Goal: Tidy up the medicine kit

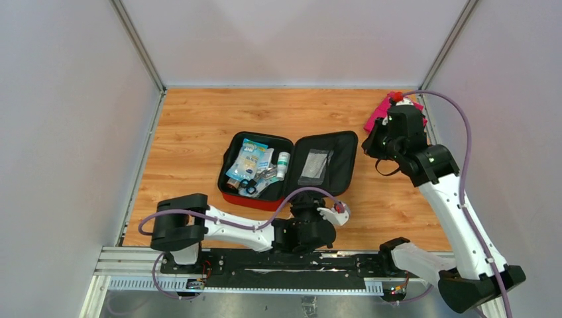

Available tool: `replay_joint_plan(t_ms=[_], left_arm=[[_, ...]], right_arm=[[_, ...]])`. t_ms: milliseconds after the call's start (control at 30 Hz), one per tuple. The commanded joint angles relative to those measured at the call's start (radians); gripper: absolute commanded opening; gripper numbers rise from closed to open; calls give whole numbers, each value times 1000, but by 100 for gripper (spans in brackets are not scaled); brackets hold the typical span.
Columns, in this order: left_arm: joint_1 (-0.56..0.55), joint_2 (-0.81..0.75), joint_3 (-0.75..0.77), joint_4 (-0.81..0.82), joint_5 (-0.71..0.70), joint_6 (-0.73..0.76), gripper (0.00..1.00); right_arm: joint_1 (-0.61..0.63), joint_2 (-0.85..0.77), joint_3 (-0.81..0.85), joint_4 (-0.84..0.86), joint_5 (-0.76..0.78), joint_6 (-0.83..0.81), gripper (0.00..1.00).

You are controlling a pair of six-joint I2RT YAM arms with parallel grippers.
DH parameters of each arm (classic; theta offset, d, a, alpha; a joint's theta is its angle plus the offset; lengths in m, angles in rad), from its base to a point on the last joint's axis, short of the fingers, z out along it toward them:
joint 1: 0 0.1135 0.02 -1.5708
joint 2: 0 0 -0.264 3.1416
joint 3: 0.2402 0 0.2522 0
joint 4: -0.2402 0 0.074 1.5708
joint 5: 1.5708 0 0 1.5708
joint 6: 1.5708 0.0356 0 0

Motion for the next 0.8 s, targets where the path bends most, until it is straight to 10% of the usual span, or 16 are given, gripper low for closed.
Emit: replay_joint_plan(t_ms=[0, 767], left_arm=[[31, -112, -12, 1, -51, -120, 29], [174, -617, -222, -518, 22, -865, 89]], right_arm=[[12, -52, -32, 31, 90, 20, 14], [12, -18, -134, 167, -66, 78, 13]])
